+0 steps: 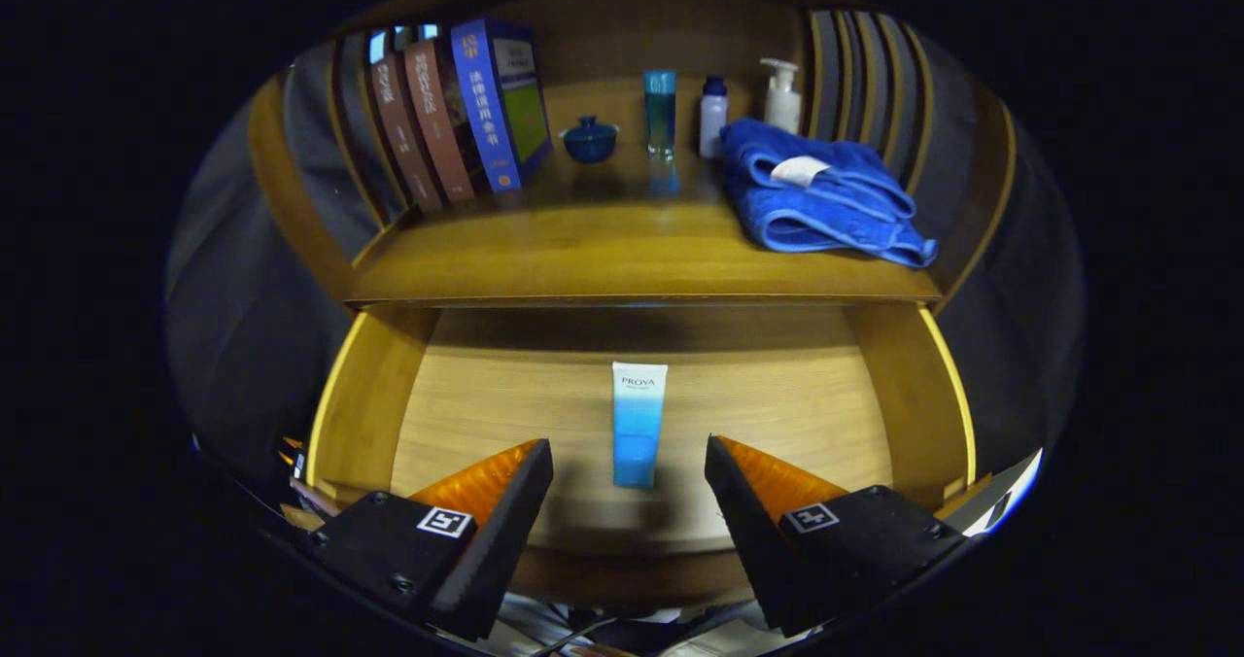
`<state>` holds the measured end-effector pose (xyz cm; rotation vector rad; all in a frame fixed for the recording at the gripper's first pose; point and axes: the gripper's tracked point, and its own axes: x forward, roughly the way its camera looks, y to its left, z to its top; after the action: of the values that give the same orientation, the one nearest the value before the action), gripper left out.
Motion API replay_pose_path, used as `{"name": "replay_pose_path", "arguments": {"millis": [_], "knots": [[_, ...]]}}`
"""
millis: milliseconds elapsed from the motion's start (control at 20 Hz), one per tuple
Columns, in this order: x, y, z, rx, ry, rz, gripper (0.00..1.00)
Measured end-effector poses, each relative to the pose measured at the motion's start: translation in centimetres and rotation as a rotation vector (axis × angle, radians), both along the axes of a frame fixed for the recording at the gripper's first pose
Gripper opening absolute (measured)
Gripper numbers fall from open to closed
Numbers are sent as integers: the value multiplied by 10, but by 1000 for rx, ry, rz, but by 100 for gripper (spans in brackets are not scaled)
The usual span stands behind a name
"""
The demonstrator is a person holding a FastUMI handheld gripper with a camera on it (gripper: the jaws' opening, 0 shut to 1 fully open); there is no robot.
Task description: Pull open the drawer, take out the items inside it, and place them on the countertop above the cabinet.
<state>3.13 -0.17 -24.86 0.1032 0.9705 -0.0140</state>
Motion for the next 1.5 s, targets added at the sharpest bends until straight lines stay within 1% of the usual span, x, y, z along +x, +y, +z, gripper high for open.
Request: {"name": "replay_pose_path", "arguments": {"millis": [100,200,300,500,600,850,950,1100,1200,1350,1500], "knots": [[9,2,-16,1,54,2,100],[15,1,-34,8,125,-19,100],[15,-5,-50,6,197,-38,100],[14,-6,-77,15,320,-46,99],[19,-5,-88,15,348,-46,95],[24,5,-96,-22,376,-3,56],[22,6,-94,10,370,3,41],[16,2,-89,45,368,2,40],[12,-1,-82,55,340,-2,40],[3,-4,-62,61,274,0,40],[-8,-9,-32,63,202,0,40]]}}
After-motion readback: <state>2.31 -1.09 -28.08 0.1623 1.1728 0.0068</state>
